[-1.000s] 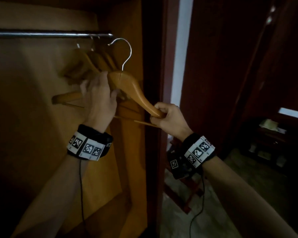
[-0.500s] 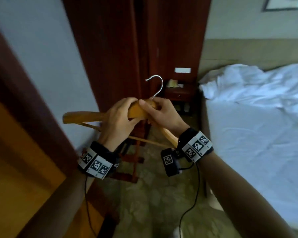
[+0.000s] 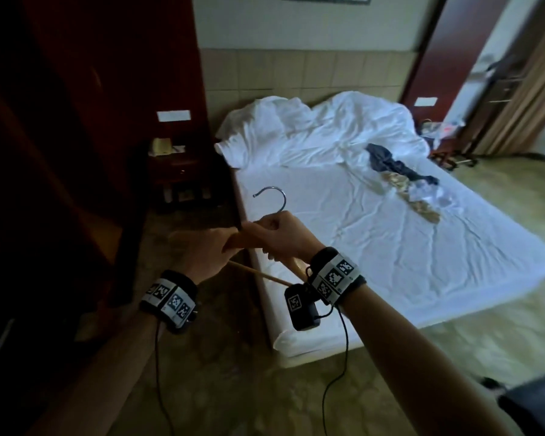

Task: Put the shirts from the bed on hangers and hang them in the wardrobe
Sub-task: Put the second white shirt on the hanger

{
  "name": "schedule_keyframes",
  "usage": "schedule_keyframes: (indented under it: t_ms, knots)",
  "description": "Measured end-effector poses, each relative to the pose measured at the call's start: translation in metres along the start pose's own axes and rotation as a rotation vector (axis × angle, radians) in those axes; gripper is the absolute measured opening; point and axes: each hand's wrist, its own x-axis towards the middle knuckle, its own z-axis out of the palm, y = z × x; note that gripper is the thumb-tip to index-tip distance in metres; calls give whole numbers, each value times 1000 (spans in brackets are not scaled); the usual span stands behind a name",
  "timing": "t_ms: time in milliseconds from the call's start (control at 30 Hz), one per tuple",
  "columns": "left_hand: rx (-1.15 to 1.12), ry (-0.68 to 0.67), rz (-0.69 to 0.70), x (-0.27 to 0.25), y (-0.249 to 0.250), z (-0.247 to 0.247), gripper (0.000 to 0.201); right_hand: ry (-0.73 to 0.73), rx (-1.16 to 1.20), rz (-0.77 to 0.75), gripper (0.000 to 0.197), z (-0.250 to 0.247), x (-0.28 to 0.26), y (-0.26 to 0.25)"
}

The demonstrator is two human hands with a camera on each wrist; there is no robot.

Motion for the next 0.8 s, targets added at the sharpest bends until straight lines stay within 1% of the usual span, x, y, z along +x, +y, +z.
schedule_keyframes:
  t_ms: [67, 133, 167, 233, 300, 333, 400, 433, 467, 533, 633, 800]
  knots:
    - [-19, -15, 59, 43, 19, 22, 14, 107, 39, 5, 41, -26, 12, 31]
    - [-31, 6, 135, 89, 36, 51, 20, 230, 99, 17, 28, -55, 19, 57]
    - [-39, 4, 173, 112, 46, 67, 24, 268, 122, 25, 24, -71, 20, 68]
    - [-83, 13, 233, 156, 68, 97, 35, 304, 155, 32, 21, -108, 22, 89]
    - [-97, 31, 289, 197, 98, 125, 50, 340, 192, 48, 15, -147, 22, 115]
    - [-113, 53, 302, 215, 114, 140, 59, 384, 214, 62, 17, -167, 22, 131]
    - [-166, 128, 305, 244, 152, 168, 75, 511, 245, 80, 26, -207, 26, 169]
    - [-203, 167, 306, 255, 172, 181, 81, 569, 261, 87, 27, -226, 29, 190]
    - [-235, 201, 311, 265, 192, 194, 85, 617, 280, 89, 27, -247, 32, 209]
    - [-271, 224, 345, 289, 227, 221, 89, 686, 305, 83, 23, -290, 38, 244]
    - [-249, 177, 382, 333, 271, 261, 91, 694, 289, 88, 19, -353, 53, 292]
    - [-230, 107, 361, 405, 335, 315, 97, 607, 188, 144, 25, -447, 95, 366]
